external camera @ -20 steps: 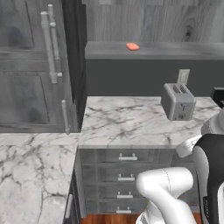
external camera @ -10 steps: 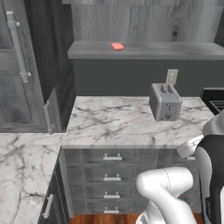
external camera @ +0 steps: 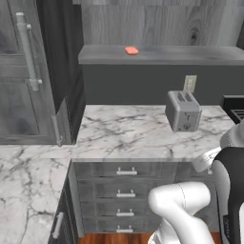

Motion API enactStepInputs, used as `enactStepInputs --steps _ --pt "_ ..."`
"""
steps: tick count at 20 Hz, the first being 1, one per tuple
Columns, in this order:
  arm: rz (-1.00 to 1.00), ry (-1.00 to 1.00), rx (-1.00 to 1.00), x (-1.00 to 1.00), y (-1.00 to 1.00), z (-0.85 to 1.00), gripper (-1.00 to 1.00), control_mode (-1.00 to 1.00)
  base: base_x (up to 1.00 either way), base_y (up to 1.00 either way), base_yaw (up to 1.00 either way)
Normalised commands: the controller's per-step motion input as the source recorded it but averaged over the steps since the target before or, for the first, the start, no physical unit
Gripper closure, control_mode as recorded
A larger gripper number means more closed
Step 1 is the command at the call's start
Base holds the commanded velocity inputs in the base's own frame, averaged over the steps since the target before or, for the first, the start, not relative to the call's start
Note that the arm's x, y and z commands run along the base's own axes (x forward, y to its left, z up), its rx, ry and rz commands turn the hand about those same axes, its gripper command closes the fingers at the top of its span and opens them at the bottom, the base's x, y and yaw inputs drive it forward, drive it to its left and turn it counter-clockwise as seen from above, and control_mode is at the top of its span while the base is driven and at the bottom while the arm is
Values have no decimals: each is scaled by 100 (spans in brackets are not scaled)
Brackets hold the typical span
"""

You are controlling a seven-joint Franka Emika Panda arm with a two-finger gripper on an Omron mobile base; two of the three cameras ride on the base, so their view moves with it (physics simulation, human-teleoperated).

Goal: Locate and retrieve the bar soap and sponge from the cabinet. Place them next to the sink.

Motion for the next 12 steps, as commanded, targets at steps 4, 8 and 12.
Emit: enactStepInputs --steps 4,8,12 --pt "0 0 0 0 0 0 -100 100 35 16 -1" --pt "0 0 0 0 0 0 -100 100 37 1 2" --pt "0 0 0 0 0 0 -100 100 46 -4 4"
